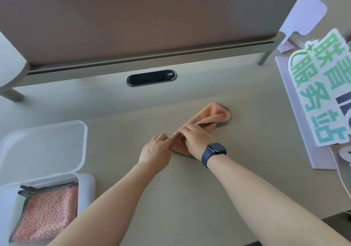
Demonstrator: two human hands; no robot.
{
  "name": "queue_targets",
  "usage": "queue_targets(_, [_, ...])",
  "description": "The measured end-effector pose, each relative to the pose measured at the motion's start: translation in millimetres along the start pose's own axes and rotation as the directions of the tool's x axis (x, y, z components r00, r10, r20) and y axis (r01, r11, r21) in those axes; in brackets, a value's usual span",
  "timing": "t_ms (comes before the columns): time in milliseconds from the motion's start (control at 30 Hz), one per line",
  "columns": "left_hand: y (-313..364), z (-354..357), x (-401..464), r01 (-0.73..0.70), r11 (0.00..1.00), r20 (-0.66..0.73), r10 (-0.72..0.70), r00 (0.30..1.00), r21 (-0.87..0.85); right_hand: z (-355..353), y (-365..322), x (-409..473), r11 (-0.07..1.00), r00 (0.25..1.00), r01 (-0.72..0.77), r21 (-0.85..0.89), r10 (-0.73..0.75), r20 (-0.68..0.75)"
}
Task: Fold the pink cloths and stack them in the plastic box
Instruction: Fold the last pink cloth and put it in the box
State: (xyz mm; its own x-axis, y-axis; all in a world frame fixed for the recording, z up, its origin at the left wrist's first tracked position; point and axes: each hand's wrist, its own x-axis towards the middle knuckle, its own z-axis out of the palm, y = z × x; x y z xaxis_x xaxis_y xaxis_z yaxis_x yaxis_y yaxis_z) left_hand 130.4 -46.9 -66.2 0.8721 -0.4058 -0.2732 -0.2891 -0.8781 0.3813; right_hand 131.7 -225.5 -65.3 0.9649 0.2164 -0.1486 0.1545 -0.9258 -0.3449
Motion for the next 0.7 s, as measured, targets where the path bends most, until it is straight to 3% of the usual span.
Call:
queue_targets(133, [-2.1, 1.1, 0.4, -0.001, 1.0, 0.004, 0.001, 1.0, 0.006, 1.6, 5.7, -6.3, 0.998, 0.999, -0.044, -0.046, 0.044, 0.005])
queue_targets(367, [0.1, 4.2, -5.9, -0.008, 1.0, -0.026, 0.009, 1.0, 0.023, -1.3, 6.8, -22.2, 0.995, 0.995, -0.044, 0.09, 0.051, -0.082])
queue_targets(533, [-8.5, 0.2, -22.2, -0.004, 0.996, -0.091, -0.004, 0.996, -0.086, -22.9, 2.4, -30.3, 0.963, 0.954, -0.095, 0.253, 0.16, -0.253])
queue_targets(700, [-19.2, -20.0, -37.0, 0.121, 0.918, -0.154, -0.192, 0.969, -0.377, -59.9, -1.5, -31.9, 0.893, 0.838, -0.168, 0.417, 0.352, -0.416])
